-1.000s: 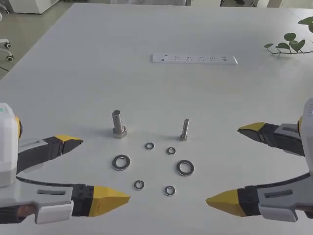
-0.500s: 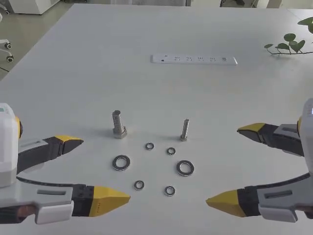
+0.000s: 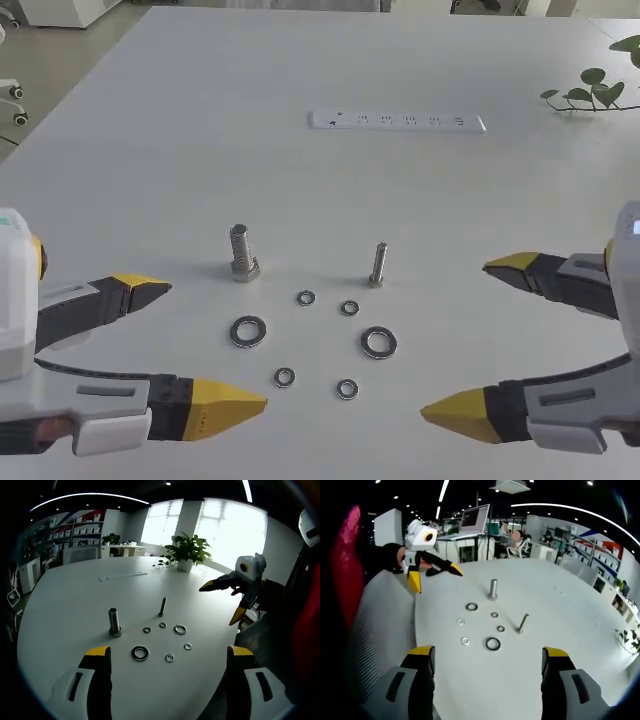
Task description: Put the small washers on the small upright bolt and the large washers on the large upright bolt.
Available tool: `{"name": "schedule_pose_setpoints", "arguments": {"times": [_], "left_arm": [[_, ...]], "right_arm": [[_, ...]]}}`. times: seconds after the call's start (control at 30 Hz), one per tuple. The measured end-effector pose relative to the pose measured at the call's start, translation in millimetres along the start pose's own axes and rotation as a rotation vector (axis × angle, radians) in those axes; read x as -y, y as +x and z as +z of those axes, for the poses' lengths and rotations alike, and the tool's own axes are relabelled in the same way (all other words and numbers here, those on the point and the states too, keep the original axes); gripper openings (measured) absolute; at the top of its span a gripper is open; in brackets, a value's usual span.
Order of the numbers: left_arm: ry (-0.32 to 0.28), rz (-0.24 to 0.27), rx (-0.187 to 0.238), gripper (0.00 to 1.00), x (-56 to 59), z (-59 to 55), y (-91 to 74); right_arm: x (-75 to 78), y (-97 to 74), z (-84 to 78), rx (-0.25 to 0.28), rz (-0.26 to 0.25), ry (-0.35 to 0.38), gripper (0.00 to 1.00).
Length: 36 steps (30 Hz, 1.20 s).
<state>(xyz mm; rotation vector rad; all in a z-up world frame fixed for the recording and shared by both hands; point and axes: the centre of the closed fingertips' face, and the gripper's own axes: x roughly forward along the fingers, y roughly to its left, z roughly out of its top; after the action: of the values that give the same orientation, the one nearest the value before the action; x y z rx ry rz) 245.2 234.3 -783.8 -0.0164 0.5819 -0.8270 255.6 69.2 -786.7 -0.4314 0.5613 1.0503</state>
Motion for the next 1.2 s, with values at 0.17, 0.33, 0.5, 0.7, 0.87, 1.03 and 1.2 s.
{"name": "schedule_pose_setpoints", "arguments": {"times": [0.17,0.33,0.5,0.7,0.87,1.03,1.2], "left_arm": [[0.001,-0.001,0.003,0.96,1.0,0.8,0.2],[0.002,0.001,0.006,0.96,0.7,1.4,-0.4],[0.002,-0.001,0.008,0.96,1.2,1.5,-0.3],[0.003,-0.004,0.011,0.96,1.3,2.6,-0.4],[0.005,-0.004,0.012,0.96,1.4,3.3,-0.6],[0.005,-0.006,0.014,0.96,2.2,3.8,-0.7],[0.007,-0.008,0.012,0.96,3.4,3.5,-0.3]], "right_arm": [[-0.4,0.2,-1.6,-0.010,0.003,-0.008,0.88],[1.7,1.8,-1.8,-0.020,0.008,-0.019,0.87],[3.9,5.8,-2.9,-0.052,0.016,-0.049,0.84],[5.2,11.8,0.1,-0.072,0.038,-0.075,0.81],[7.8,17.2,1.7,-0.084,0.055,-0.096,0.80],[8.5,23.6,-0.4,-0.112,0.074,-0.125,0.76],[10.4,29.6,-4.4,-0.144,0.087,-0.145,0.73]]}}
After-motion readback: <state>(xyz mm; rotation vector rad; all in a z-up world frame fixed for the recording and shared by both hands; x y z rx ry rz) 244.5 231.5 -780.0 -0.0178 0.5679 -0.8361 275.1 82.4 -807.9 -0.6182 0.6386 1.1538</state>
